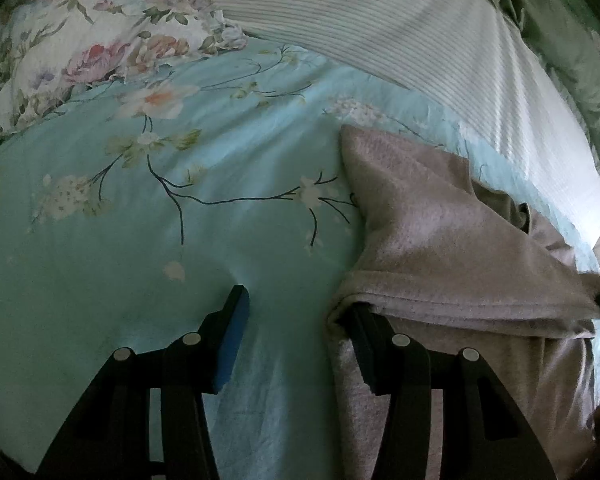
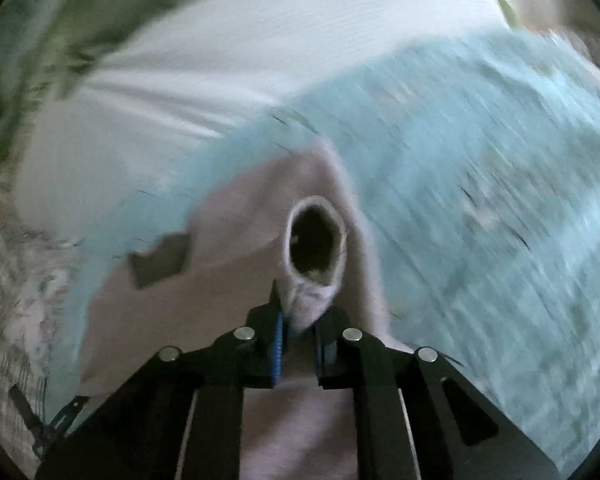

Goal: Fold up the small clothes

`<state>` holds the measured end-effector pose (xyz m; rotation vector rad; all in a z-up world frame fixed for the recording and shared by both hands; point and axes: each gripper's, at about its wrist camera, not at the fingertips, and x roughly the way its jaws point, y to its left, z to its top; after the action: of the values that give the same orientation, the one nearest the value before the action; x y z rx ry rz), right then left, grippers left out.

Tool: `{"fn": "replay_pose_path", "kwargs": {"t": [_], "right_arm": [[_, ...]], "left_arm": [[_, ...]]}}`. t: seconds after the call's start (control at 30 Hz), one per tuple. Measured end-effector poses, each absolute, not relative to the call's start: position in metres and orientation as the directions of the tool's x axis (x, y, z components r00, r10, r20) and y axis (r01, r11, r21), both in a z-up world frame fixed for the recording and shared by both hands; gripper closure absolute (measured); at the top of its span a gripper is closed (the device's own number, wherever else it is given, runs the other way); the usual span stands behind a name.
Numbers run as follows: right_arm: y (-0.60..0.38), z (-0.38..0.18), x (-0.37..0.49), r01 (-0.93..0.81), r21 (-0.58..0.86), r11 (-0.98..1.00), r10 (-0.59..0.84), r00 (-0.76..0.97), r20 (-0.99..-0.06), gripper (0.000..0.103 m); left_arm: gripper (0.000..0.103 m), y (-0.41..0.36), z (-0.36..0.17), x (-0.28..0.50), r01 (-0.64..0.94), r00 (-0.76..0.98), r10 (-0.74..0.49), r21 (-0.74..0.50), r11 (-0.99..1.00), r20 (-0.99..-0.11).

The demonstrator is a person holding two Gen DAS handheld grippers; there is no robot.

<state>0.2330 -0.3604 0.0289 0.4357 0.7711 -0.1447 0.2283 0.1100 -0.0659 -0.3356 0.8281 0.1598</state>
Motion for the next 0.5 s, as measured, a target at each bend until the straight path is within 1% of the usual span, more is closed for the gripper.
{"fn": "replay_pose_path", "kwargs": {"t": [0.03,0.07,0.13,0.17,0.2,0.23,0.27,0.3,0.33,0.4,0.43,0.47,0.5], "right_arm": [[-0.362,0.028,0.231,0.315,0.298,0.901,-0.008,0.7,-0.715,0.081],[-0.363,0.032,0.227,0.331,0.268,0.905,-0.05,0.707,-0.706,0.075],[-0.357,0.046,0.217,0.338,0.221,0.915,-0.115,0.742,-0.66,0.065],[-0.352,0.052,0.214,0.327,0.211,0.921,-0.126,0.762,-0.635,0.053],[-0.345,0.059,0.212,0.309,0.201,0.93,-0.129,0.784,-0.607,0.045],[-0.337,0.064,0.212,0.27,0.193,0.943,-0.111,0.805,-0.583,0.042],[-0.329,0.065,0.214,0.219,0.204,0.954,-0.063,0.814,-0.577,0.039],[-0.327,0.062,0.218,0.169,0.224,0.96,-0.006,0.81,-0.587,0.038],[-0.323,0.054,0.228,0.129,0.243,0.962,0.055,0.776,-0.628,0.038],[-0.324,0.028,0.249,0.142,0.212,0.967,0.069,0.652,-0.755,0.038],[-0.33,0.018,0.252,0.168,0.197,0.966,0.054,0.614,-0.787,0.04],[-0.336,0.016,0.25,0.176,0.222,0.959,0.068,0.617,-0.784,0.044],[-0.345,0.02,0.243,0.187,0.274,0.943,0.095,0.639,-0.763,0.044]], "left_arm": [[0.052,0.11,-0.066,0.228,-0.268,0.668,0.01,-0.228,0.936,-0.744],[0.052,0.11,-0.066,0.228,-0.268,0.669,0.011,-0.227,0.936,-0.743],[0.052,0.11,-0.067,0.228,-0.268,0.669,0.008,-0.23,0.936,-0.743],[0.052,0.11,-0.067,0.228,-0.268,0.668,0.008,-0.23,0.936,-0.744],[0.052,0.109,-0.067,0.228,-0.268,0.667,0.01,-0.227,0.936,-0.745],[0.052,0.109,-0.067,0.228,-0.268,0.667,0.013,-0.224,0.937,-0.745],[0.052,0.108,-0.066,0.228,-0.27,0.666,0.015,-0.222,0.937,-0.746],[0.052,0.108,-0.067,0.228,-0.27,0.666,0.016,-0.221,0.937,-0.746],[0.051,0.108,-0.067,0.228,-0.27,0.666,0.015,-0.222,0.937,-0.746],[0.051,0.108,-0.067,0.228,-0.27,0.665,0.011,-0.227,0.936,-0.746],[0.051,0.109,-0.067,0.229,-0.268,0.665,0.008,-0.229,0.936,-0.747],[0.051,0.109,-0.067,0.229,-0.267,0.665,0.004,-0.232,0.935,-0.747],[0.05,0.11,-0.067,0.229,-0.264,0.664,-0.003,-0.238,0.935,-0.748]]}}
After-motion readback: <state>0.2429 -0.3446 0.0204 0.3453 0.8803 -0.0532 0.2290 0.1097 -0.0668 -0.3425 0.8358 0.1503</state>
